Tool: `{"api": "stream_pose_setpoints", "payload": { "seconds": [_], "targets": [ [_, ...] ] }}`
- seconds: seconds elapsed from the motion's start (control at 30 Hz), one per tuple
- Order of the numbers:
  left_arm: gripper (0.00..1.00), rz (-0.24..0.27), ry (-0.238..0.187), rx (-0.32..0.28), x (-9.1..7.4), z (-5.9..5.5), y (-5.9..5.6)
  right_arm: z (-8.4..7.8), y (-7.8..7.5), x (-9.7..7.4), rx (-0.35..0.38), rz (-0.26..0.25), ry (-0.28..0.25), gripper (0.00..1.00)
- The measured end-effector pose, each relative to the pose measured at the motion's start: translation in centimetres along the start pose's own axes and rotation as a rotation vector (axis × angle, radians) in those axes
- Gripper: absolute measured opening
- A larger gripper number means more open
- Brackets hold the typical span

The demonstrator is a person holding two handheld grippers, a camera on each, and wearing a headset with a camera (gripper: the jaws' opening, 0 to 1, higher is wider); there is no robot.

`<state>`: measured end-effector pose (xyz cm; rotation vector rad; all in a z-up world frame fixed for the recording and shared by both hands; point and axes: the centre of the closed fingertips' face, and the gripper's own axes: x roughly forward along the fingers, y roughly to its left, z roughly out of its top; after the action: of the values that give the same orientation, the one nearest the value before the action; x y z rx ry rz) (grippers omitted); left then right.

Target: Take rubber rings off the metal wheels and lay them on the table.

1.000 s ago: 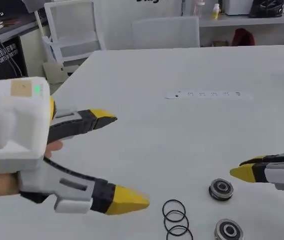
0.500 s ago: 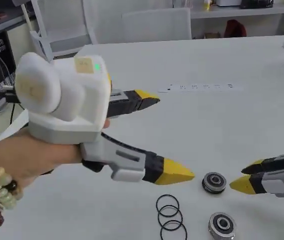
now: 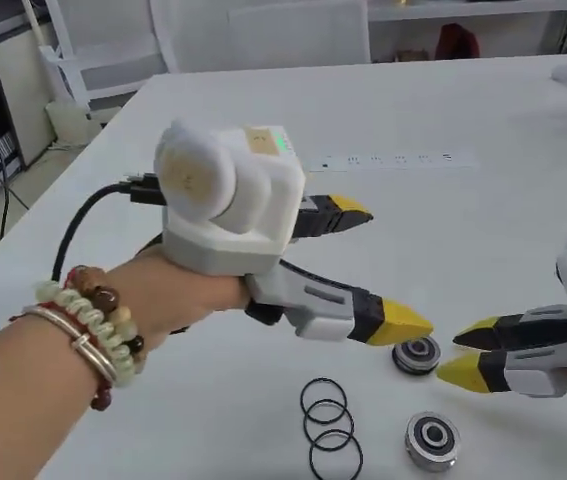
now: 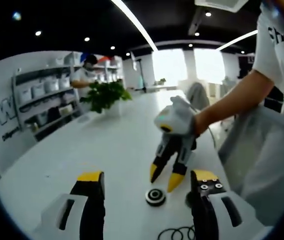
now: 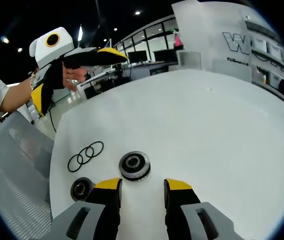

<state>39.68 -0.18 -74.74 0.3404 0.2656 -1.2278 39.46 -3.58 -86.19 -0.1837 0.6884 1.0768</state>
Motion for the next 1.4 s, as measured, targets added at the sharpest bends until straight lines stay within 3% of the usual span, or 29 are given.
{"api": "stream_pose_setpoints", "payload": {
  "seconds": [0.23,0.33,0.53,0.6,0.9,1.1,1.17,1.23,1.4],
  "targets": [
    [0.61,-0.027,0.054,-0.015,2.2,-2.9,-0.6,0.6,0.6,0.4,-0.024,0.016,-0.02,0.3],
    [0.52,-0.03,0.079,-0.01,2.9,-3.9,-0.5,0.8,0.8,0.6,-0.035,0.025,-0.024,0.28],
    [0.44,-0.004,0.087,-0.081,4.0,-5.6,-0.1,0.8,1.1,1.0,-0.03,0.036,-0.023,0.25],
    [0.39,-0.001,0.095,-0.075,4.4,-6.0,-0.2,0.7,1.2,1.1,-0.037,0.04,-0.021,0.24],
    [0.24,-0.016,0.12,-0.066,6.0,-7.2,-0.9,0.8,0.9,1.2,-0.031,0.038,-0.035,0.23],
    [0.22,-0.018,0.155,-0.065,6.4,-8.3,-0.9,0.6,0.7,1.3,-0.048,0.039,-0.031,0.22],
    [0.19,-0.018,0.146,-0.094,6.3,-8.2,-0.6,0.3,0.6,1.2,-0.049,0.035,-0.021,0.2],
    [0.14,-0.03,0.162,-0.061,6.2,-8.5,-0.8,0.4,0.5,1.3,-0.05,0.035,-0.026,0.18],
    [0.15,-0.014,0.143,-0.082,6.3,-8.6,-0.7,0.3,0.4,1.3,-0.055,0.035,-0.024,0.17]
  ]
}}
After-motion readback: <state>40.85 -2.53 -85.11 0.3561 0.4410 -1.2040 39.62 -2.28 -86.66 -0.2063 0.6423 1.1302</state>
